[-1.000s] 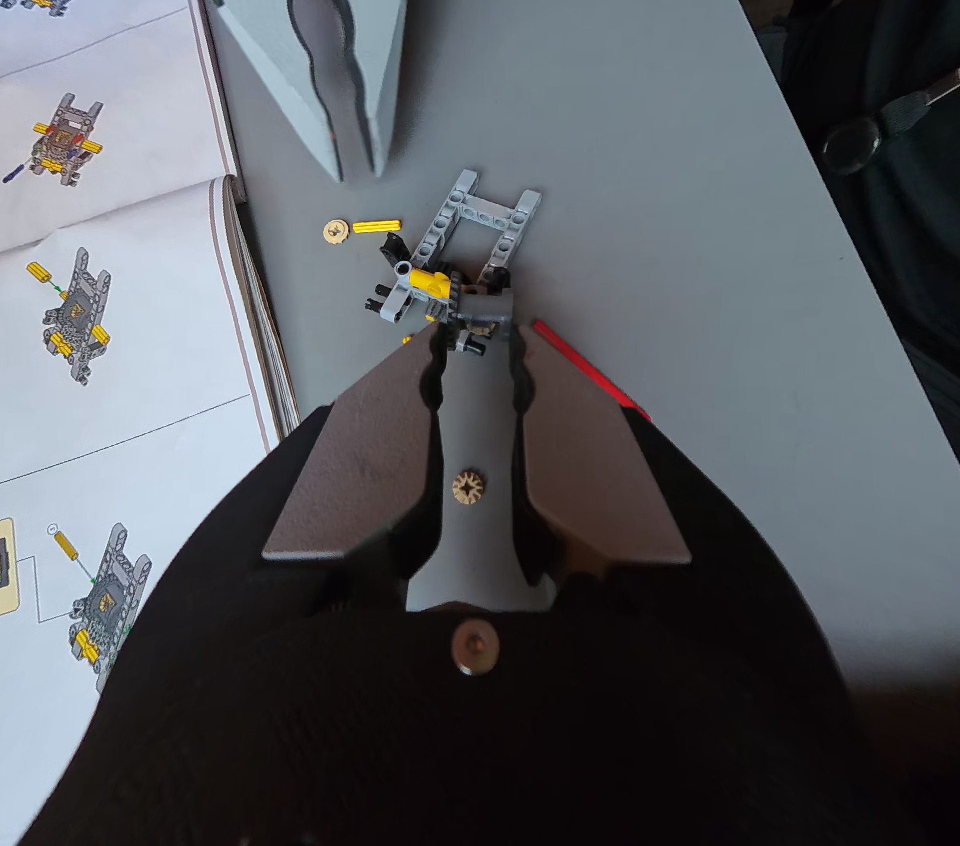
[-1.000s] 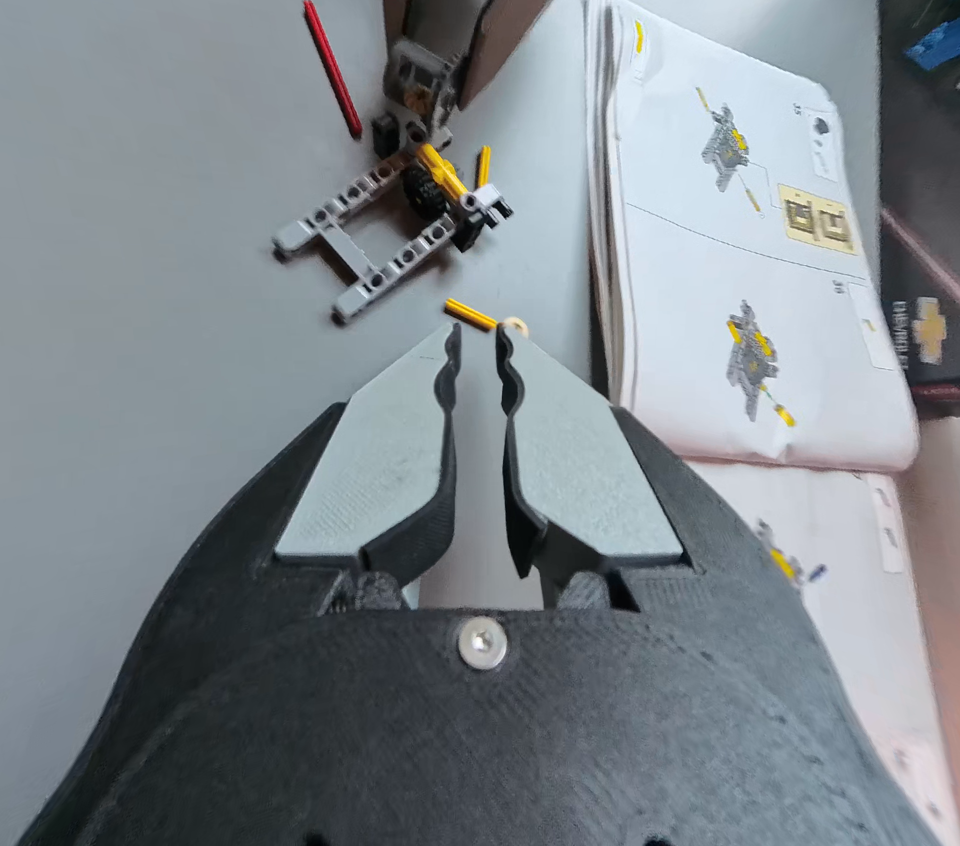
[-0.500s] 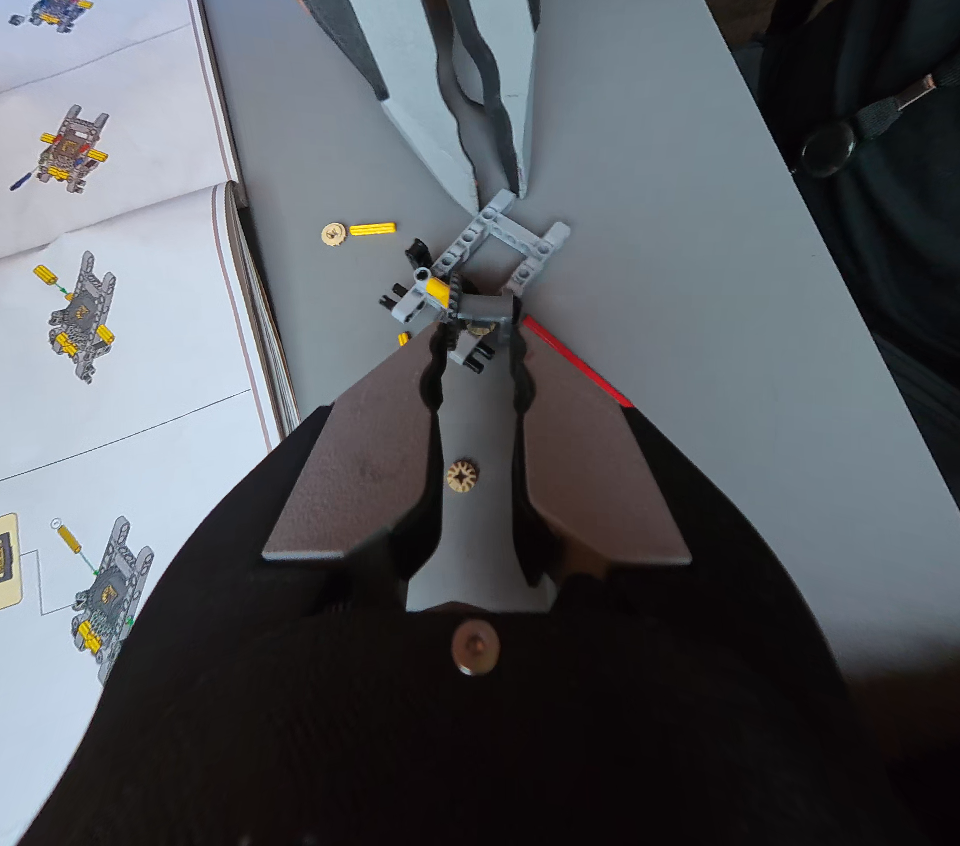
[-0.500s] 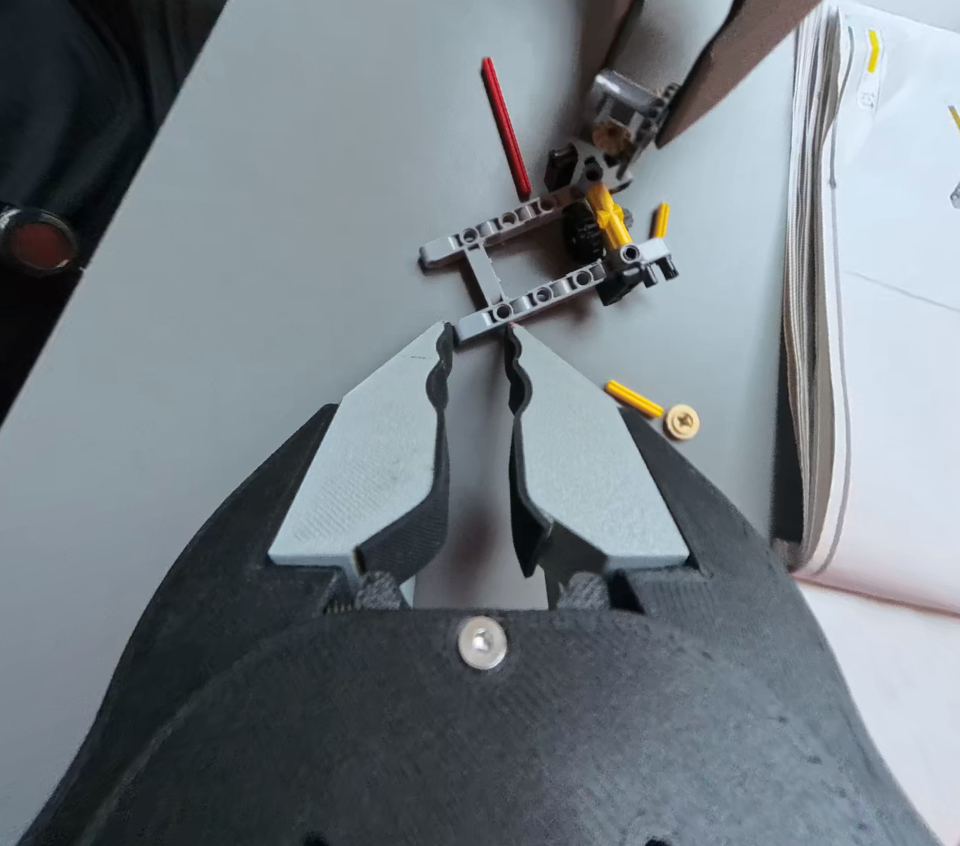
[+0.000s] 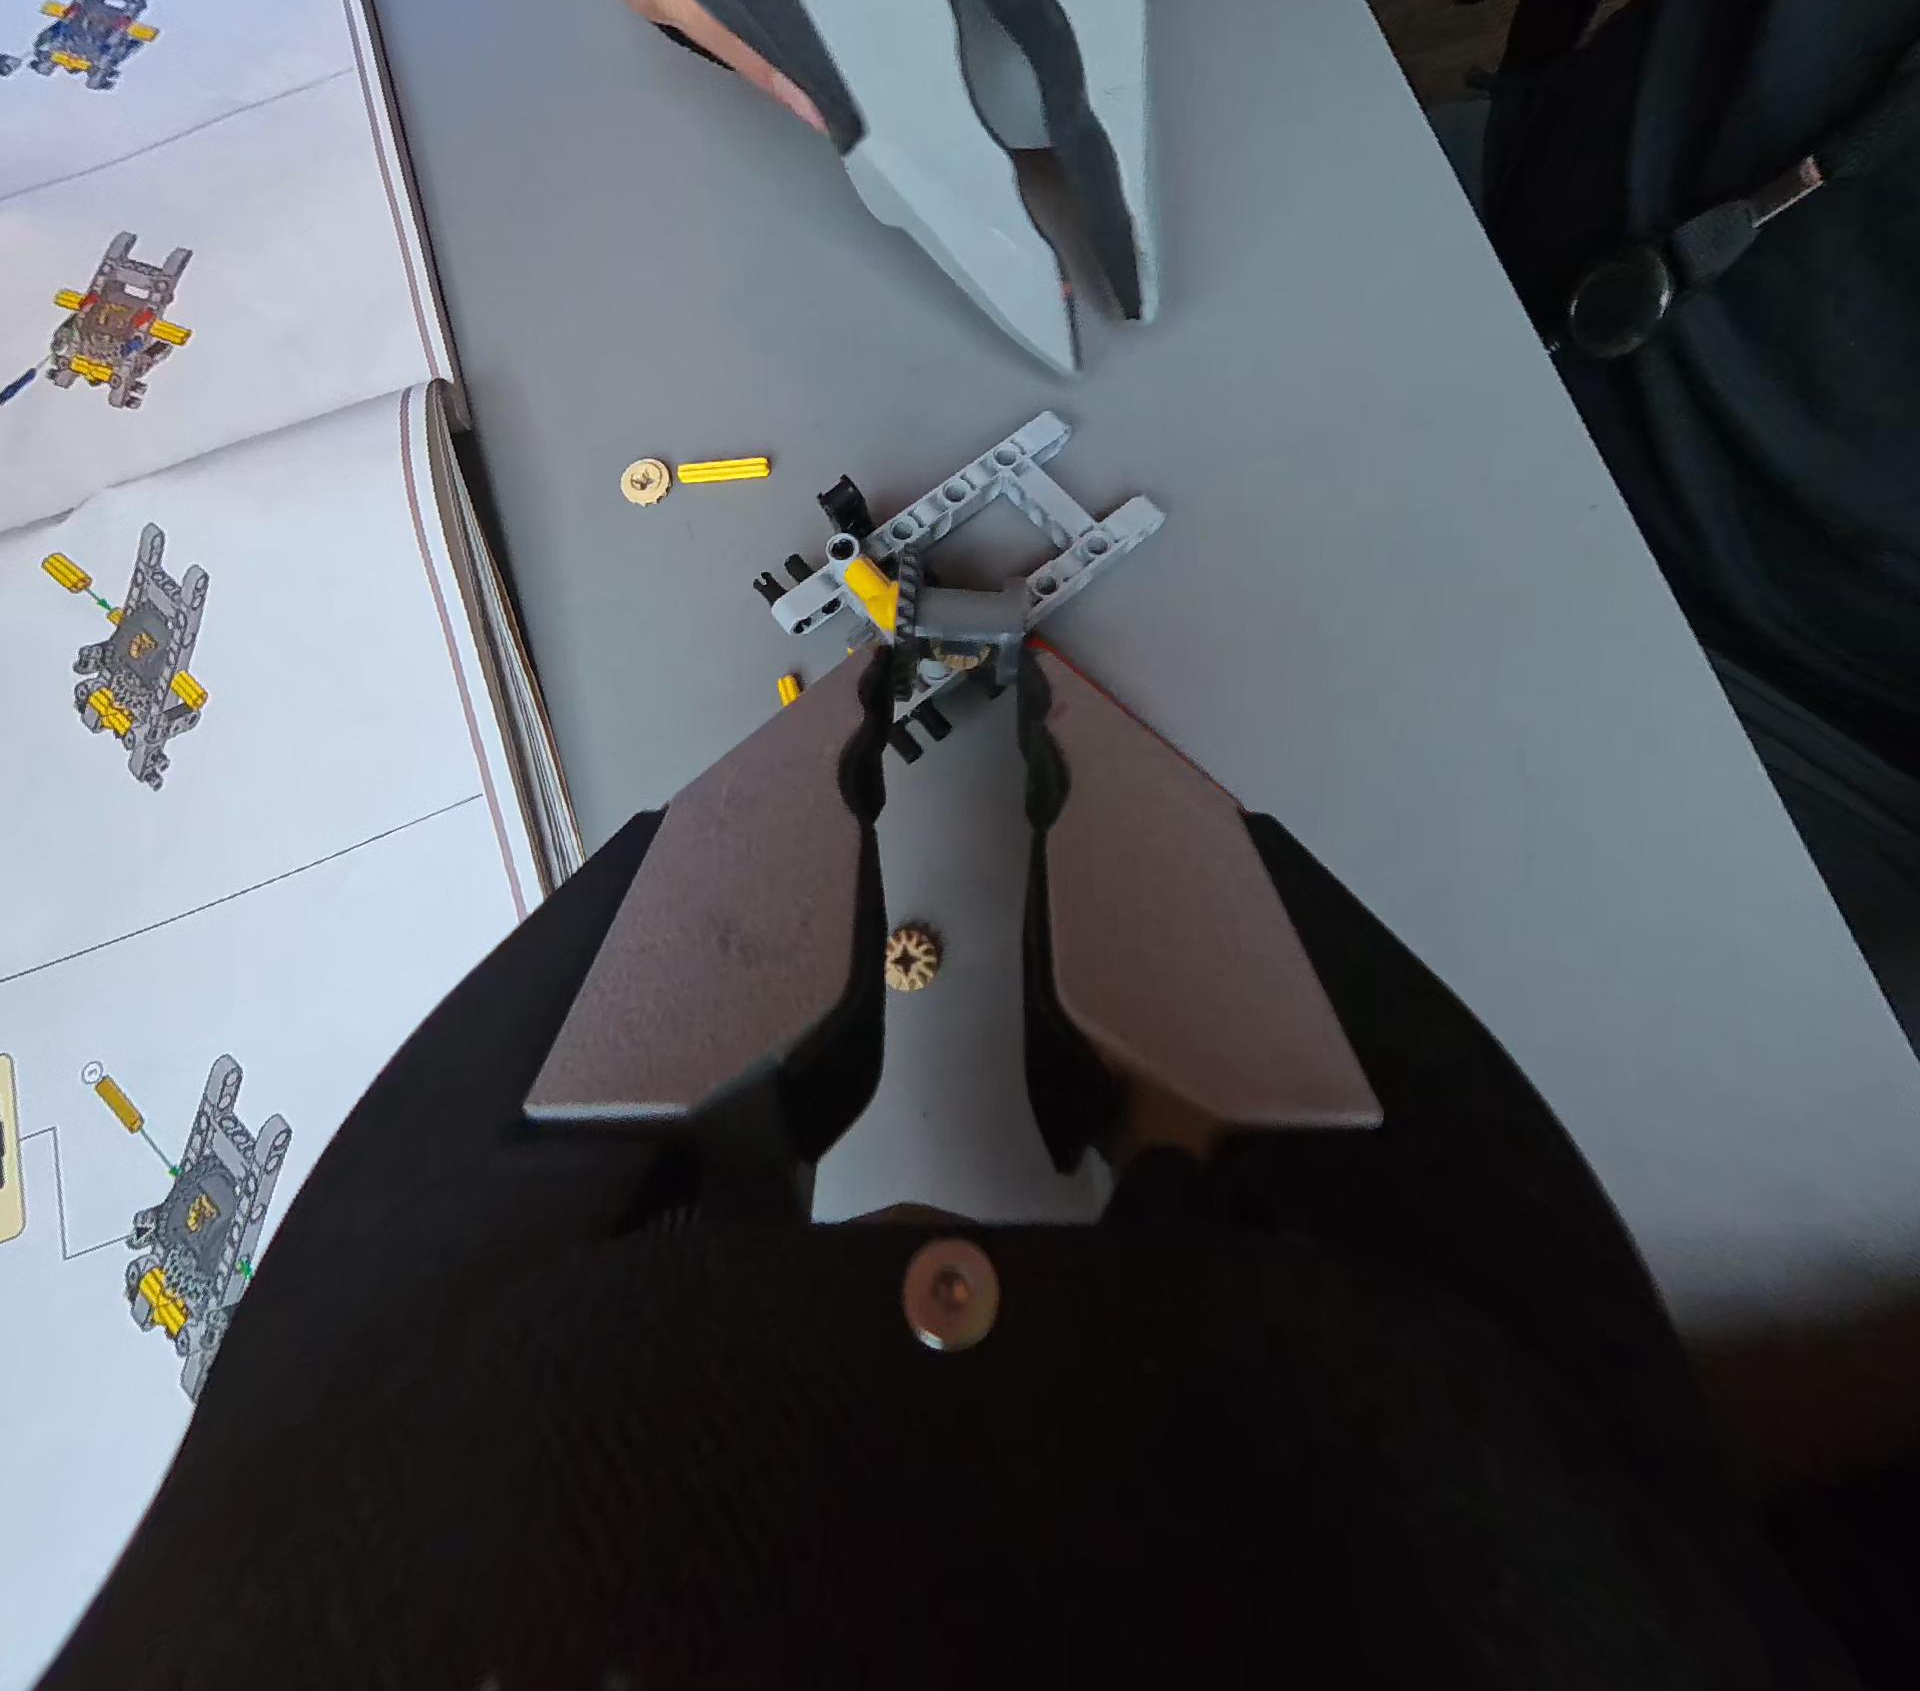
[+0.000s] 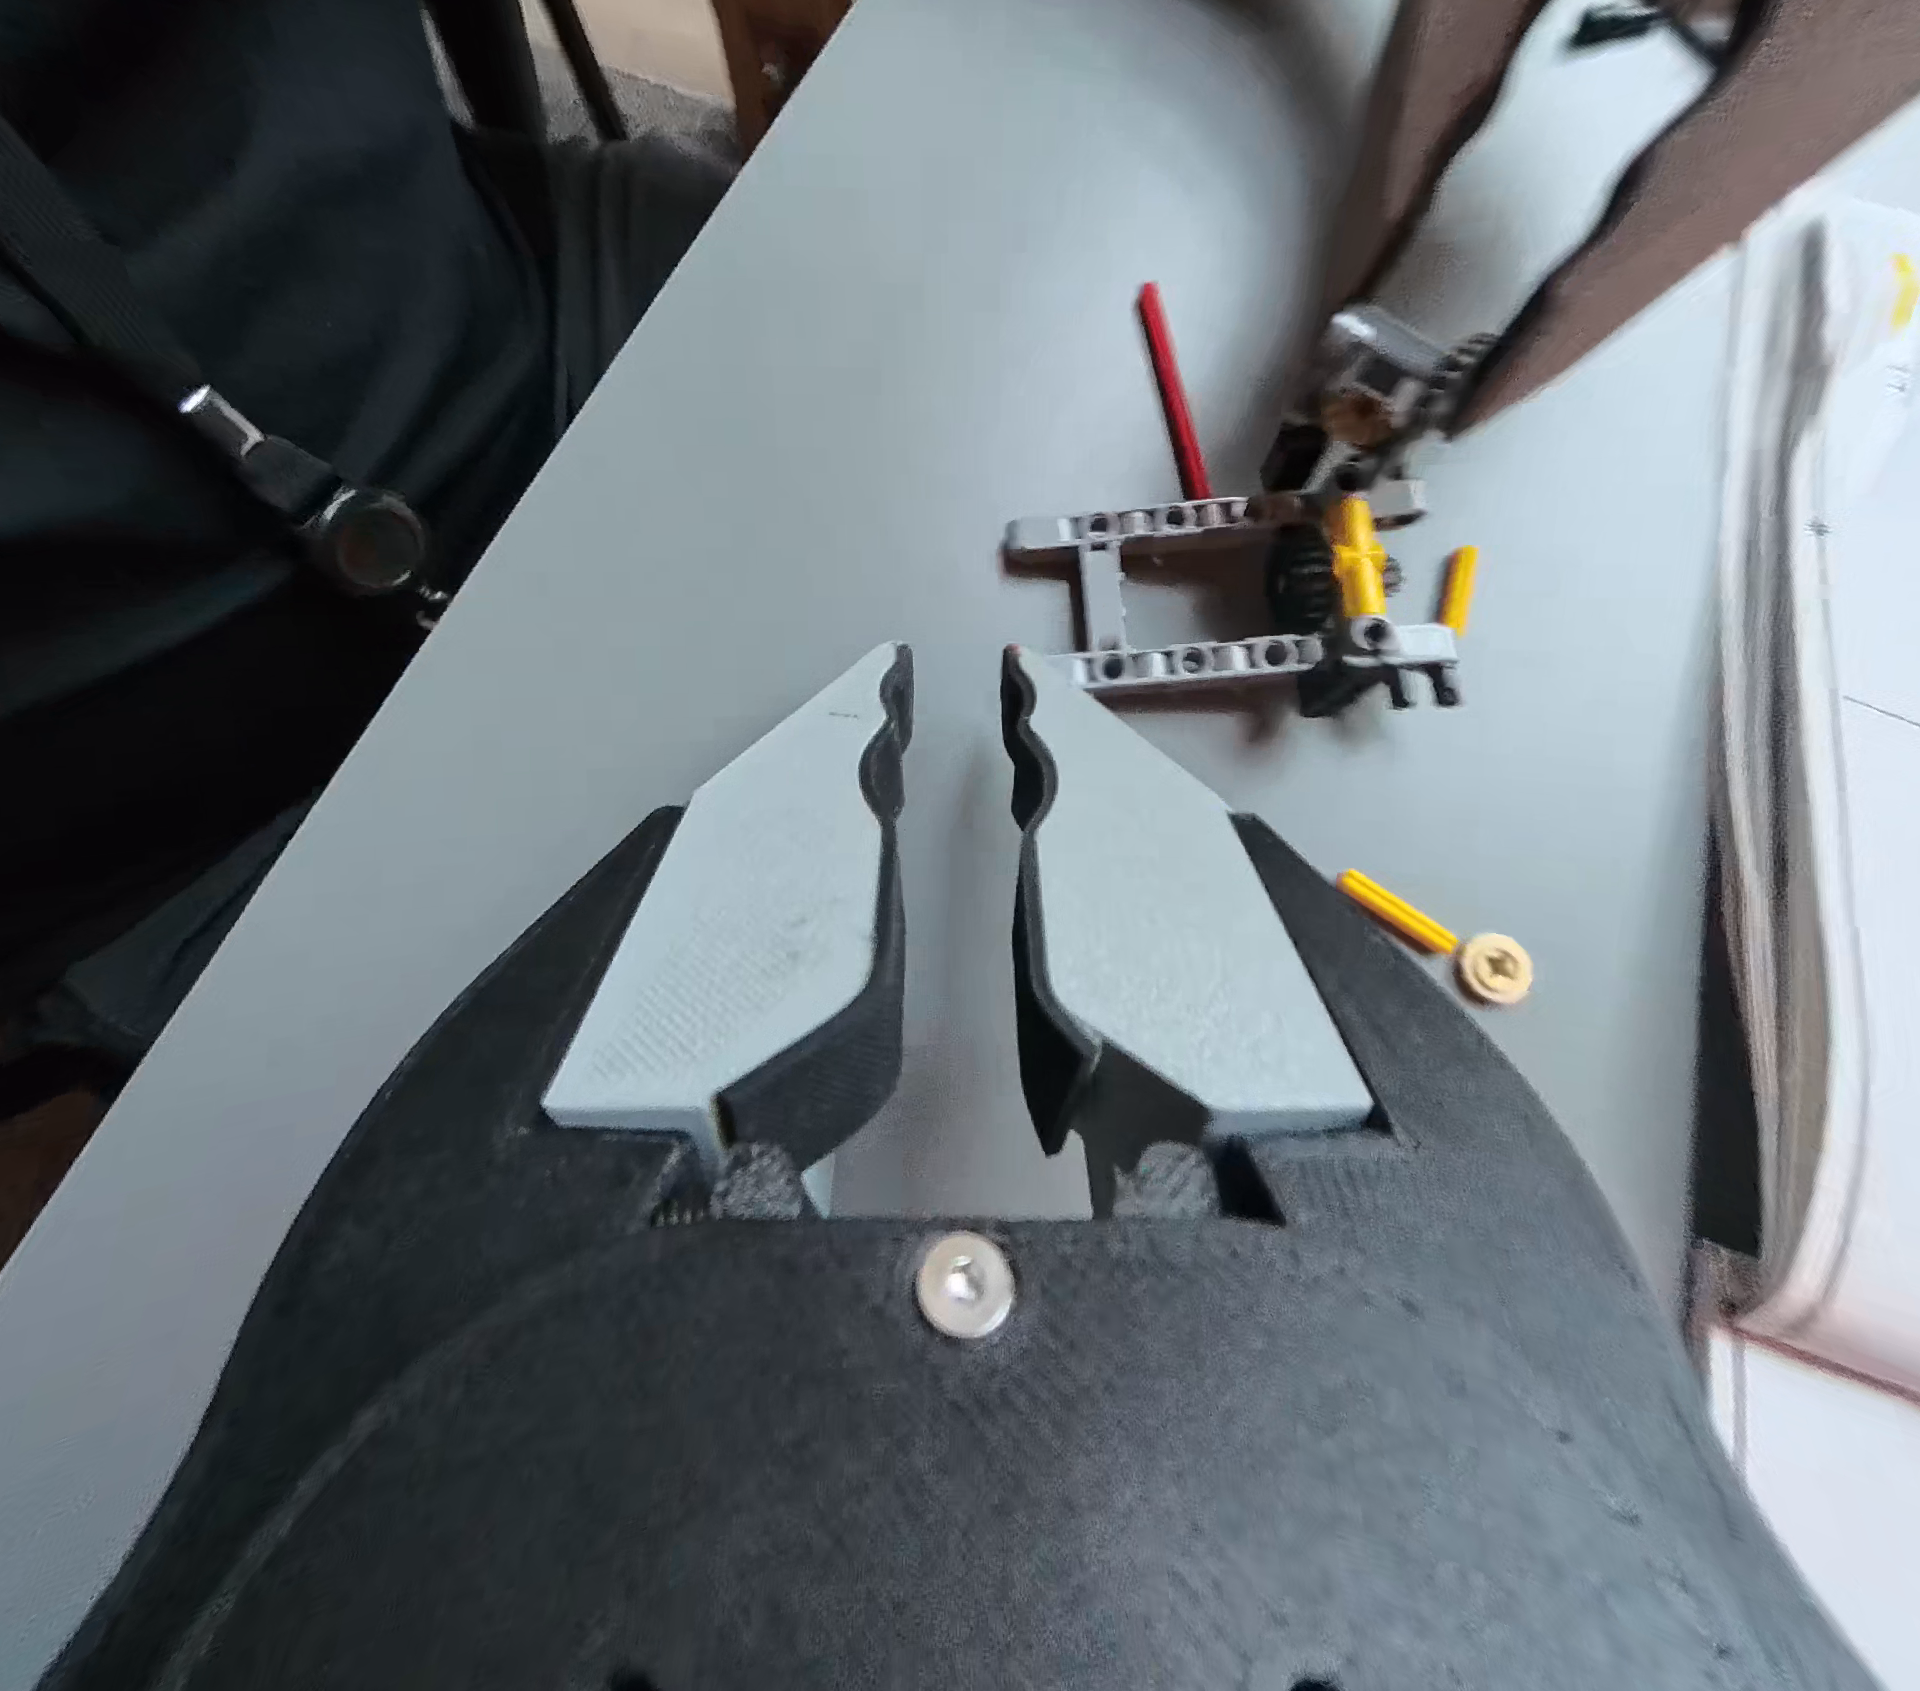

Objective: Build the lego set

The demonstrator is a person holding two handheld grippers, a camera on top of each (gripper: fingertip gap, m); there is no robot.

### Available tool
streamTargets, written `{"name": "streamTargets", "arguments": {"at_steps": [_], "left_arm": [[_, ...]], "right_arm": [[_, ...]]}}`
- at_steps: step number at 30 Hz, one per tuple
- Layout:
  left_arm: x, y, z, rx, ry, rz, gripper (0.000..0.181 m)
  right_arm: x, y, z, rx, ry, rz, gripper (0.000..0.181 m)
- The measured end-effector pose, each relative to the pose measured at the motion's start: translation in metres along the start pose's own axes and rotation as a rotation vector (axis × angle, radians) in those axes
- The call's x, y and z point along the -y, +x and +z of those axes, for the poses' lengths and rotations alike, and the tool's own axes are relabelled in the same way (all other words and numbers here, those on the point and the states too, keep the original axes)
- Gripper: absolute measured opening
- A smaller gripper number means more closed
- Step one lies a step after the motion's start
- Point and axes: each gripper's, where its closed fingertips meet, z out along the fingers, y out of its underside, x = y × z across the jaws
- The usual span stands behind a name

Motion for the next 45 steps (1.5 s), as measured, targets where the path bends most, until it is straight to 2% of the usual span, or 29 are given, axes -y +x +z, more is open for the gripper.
{"name": "streamTargets", "arguments": {"at_steps": [5, 7, 11, 16, 19, 22, 26, 31, 33, 37, 45], "left_arm": [[0.008, 0.009, 0.003, -0.038, 0.012, 0.032, 0.020], [0.010, 0.013, 0.006, -0.055, 0.010, 0.041, 0.020], [0.011, 0.020, 0.010, -0.094, 0.006, 0.050, 0.020], [0.019, 0.030, 0.014, -0.139, 0.017, 0.068, 0.021], [0.014, 0.028, 0.014, -0.134, -0.002, 0.060, 0.021], [0.012, 0.025, 0.010, -0.128, 0.011, 0.041, 0.021], [0.014, 0.025, 0.008, -0.120, 0.023, 0.046, 0.021], [0.014, 0.025, 0.010, -0.118, 0.015, 0.047, 0.021], [0.014, 0.024, 0.010, -0.112, 0.016, 0.047, 0.021], [0.012, 0.022, 0.007, -0.103, 0.016, 0.045, 0.021], [0.008, 0.018, 0.004, -0.090, 0.019, 0.026, 0.021]], "right_arm": [[0.018, 0.032, -0.013, -0.176, 0.102, 0.004, 0.014], [0.031, 0.043, -0.018, -0.269, 0.125, -0.052, 0.012], [0.049, 0.045, -0.014, -0.352, 0.116, -0.187, 0.007], [0.052, 0.037, 0.000, -0.318, 0.060, -0.247, 0.010], [0.049, 0.039, -0.002, -0.320, 0.068, -0.222, 0.010], [0.045, 0.042, -0.011, -0.301, 0.108, -0.138, 0.012], [0.038, 0.058, -0.031, -0.357, 0.158, -0.059, 0.007], [0.040, 0.058, -0.048, -0.280, 0.287, 0.055, 0.023], [0.042, 0.054, -0.043, -0.259, 0.277, 0.050, 0.021], [0.040, 0.050, -0.026, -0.266, 0.202, 0.007, 0.004], [0.028, 0.050, -0.017, -0.244, 0.155, 0.034, 0.008]]}}
